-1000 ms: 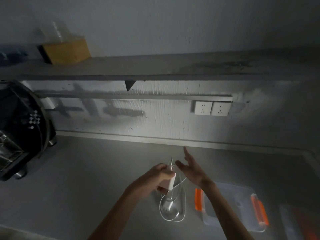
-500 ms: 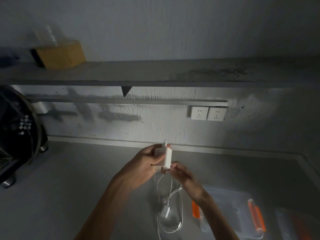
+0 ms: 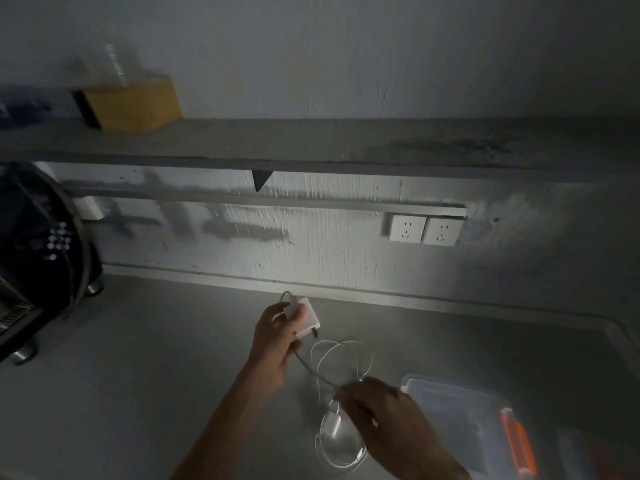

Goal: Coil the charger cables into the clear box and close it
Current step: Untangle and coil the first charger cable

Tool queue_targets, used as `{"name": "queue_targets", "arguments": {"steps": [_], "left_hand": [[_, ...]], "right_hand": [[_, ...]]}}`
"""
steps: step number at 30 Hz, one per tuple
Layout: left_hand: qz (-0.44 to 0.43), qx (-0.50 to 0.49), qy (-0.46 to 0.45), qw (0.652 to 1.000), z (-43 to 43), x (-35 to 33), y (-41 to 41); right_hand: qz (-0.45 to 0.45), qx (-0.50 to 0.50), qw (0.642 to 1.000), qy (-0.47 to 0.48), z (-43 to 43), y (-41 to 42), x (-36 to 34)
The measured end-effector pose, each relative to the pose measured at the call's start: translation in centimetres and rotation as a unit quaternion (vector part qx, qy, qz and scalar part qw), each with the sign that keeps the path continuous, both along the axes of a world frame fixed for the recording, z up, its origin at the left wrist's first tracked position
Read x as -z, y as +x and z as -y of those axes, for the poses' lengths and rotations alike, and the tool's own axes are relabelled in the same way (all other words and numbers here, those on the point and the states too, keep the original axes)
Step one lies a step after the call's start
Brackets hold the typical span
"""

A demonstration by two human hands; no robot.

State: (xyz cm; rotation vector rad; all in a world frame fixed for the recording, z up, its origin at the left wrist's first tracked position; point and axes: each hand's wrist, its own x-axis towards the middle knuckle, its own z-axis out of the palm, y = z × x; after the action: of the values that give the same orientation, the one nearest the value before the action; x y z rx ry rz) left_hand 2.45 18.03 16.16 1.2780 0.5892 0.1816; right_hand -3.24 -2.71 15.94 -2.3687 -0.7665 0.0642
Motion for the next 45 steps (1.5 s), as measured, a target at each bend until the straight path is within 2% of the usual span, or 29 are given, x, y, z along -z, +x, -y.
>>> {"name": "queue_targets", "arguments": {"steps": [3,8,11,14,16,18,19,21,22,24,26,30,33,35,37,40,43,45], "left_hand": [[0.010,0.010,-0.058,0.998,-1.1,0.3,0.1],[0.023,0.095,-0.137,0.986,-1.4,-0.1,-0.3],[0.034,0.153,-0.144,0.977,-1.6,-0.8,-0.5],[0.021,0.152,-0.092,0.984,-1.0,-0.8,-0.6],[0.018,0.093,-0.040,0.995,0.0,-0.3,-0.3],[0.014,0.036,0.001,0.999,1.0,0.4,0.2],[0.005,0.024,0.033,0.999,1.2,0.9,0.4],[-0.017,0.031,0.114,0.993,1.5,1.8,0.5],[-0.019,0.044,0.139,0.989,1.6,2.2,0.3],[-0.013,0.078,0.174,0.982,2.0,2.6,-0.4],[0.011,0.134,0.206,0.969,2.6,1.9,-1.7],[0.088,0.281,0.270,0.917,4.8,-1.2,-4.9],[0.147,0.290,0.272,0.906,5.8,-4.2,-6.7],[0.160,0.297,0.312,0.888,5.8,-5.5,-7.2],[0.142,0.292,0.359,0.875,5.4,-6.2,-7.2],[0.086,0.290,0.298,0.905,4.9,-6.6,-6.4],[0.029,0.267,0.179,0.947,4.4,-6.9,-5.0],[0.005,0.249,0.157,0.956,4.1,-7.0,-4.2]], "right_hand": [[-0.013,0.061,0.998,-0.014,1.9,0.2,1.2],[-0.067,0.162,0.982,-0.067,3.2,-0.9,3.6],[-0.082,0.236,0.966,-0.064,3.7,-1.3,4.7],[-0.045,0.293,0.955,-0.016,5.1,-1.4,5.5],[-0.086,0.221,0.971,-0.023,4.8,-2.3,5.1],[-0.084,0.146,0.985,0.028,4.7,-3.5,6.0],[-0.085,0.102,0.991,0.015,4.3,-3.6,5.8],[-0.031,0.040,0.997,-0.059,3.1,-2.9,4.0],[0.016,0.024,0.999,-0.043,3.1,-2.6,3.0],[0.115,0.030,0.993,0.012,3.0,-1.7,0.4],[0.207,0.055,0.977,0.008,3.5,0.5,-3.0],[0.302,0.105,0.947,0.031,4.6,6.0,-9.7],[0.275,0.113,0.953,0.060,4.6,8.6,-11.4],[0.230,0.104,0.959,0.131,4.8,8.9,-11.3],[0.229,0.085,0.946,0.214,5.0,8.3,-11.5],[0.301,0.042,0.922,0.240,5.3,6.0,-13.0],[0.387,0.002,0.902,0.194,5.3,3.2,-14.8],[0.414,-0.009,0.896,0.162,5.6,1.8,-15.4]]}}
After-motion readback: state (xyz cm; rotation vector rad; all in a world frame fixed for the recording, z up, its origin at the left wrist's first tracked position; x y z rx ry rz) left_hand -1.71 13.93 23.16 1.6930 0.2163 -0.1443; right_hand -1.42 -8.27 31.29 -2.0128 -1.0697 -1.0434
